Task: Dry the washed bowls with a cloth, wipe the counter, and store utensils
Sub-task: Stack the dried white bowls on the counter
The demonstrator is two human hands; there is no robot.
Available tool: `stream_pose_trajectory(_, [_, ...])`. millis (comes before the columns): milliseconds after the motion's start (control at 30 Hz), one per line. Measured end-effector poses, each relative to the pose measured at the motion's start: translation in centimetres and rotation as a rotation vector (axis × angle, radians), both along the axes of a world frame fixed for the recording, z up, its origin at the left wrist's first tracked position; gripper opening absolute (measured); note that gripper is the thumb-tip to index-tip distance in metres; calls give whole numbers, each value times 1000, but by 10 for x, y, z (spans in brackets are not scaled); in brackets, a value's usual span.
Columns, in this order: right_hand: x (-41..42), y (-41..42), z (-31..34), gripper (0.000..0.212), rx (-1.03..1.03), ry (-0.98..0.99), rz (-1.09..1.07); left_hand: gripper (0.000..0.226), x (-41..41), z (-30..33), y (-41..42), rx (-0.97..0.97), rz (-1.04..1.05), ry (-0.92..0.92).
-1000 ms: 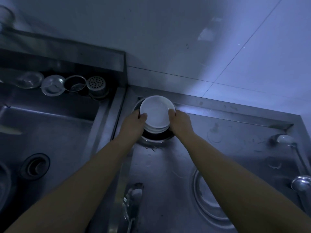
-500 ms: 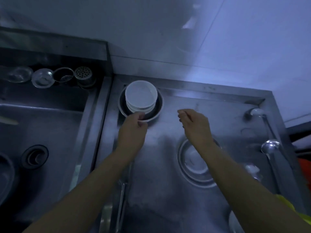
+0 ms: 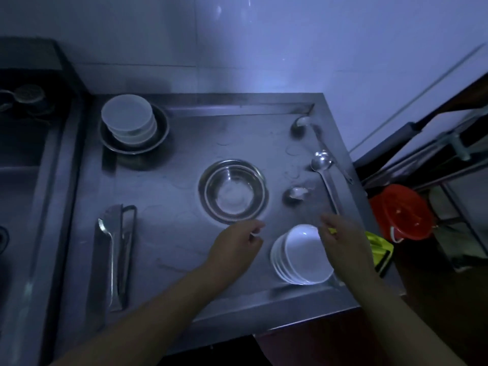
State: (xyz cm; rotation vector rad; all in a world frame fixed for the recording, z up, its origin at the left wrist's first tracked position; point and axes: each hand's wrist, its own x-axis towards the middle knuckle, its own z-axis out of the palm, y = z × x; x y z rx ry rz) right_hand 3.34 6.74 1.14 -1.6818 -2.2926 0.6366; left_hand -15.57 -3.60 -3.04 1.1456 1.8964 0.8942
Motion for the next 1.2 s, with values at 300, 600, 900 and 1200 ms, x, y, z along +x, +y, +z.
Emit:
stream_pose_trajectory(300, [54,-27,-39,17,-219,-7,-100,33,76,-12,4,-174,-18,-34])
stream_pose_trajectory(600, [56,-30,-38,21,-224,-13,-135,30,93,-11,6,-194,72,-22])
stream_pose_trajectory(900, [2,-20,-2,24,-129,89,-63,31,36,29,8,-33,175,-47])
stream_pose_trajectory(1200, [-192,18,17,20,-14,79,135,30,-139,59,13,57,348,-29])
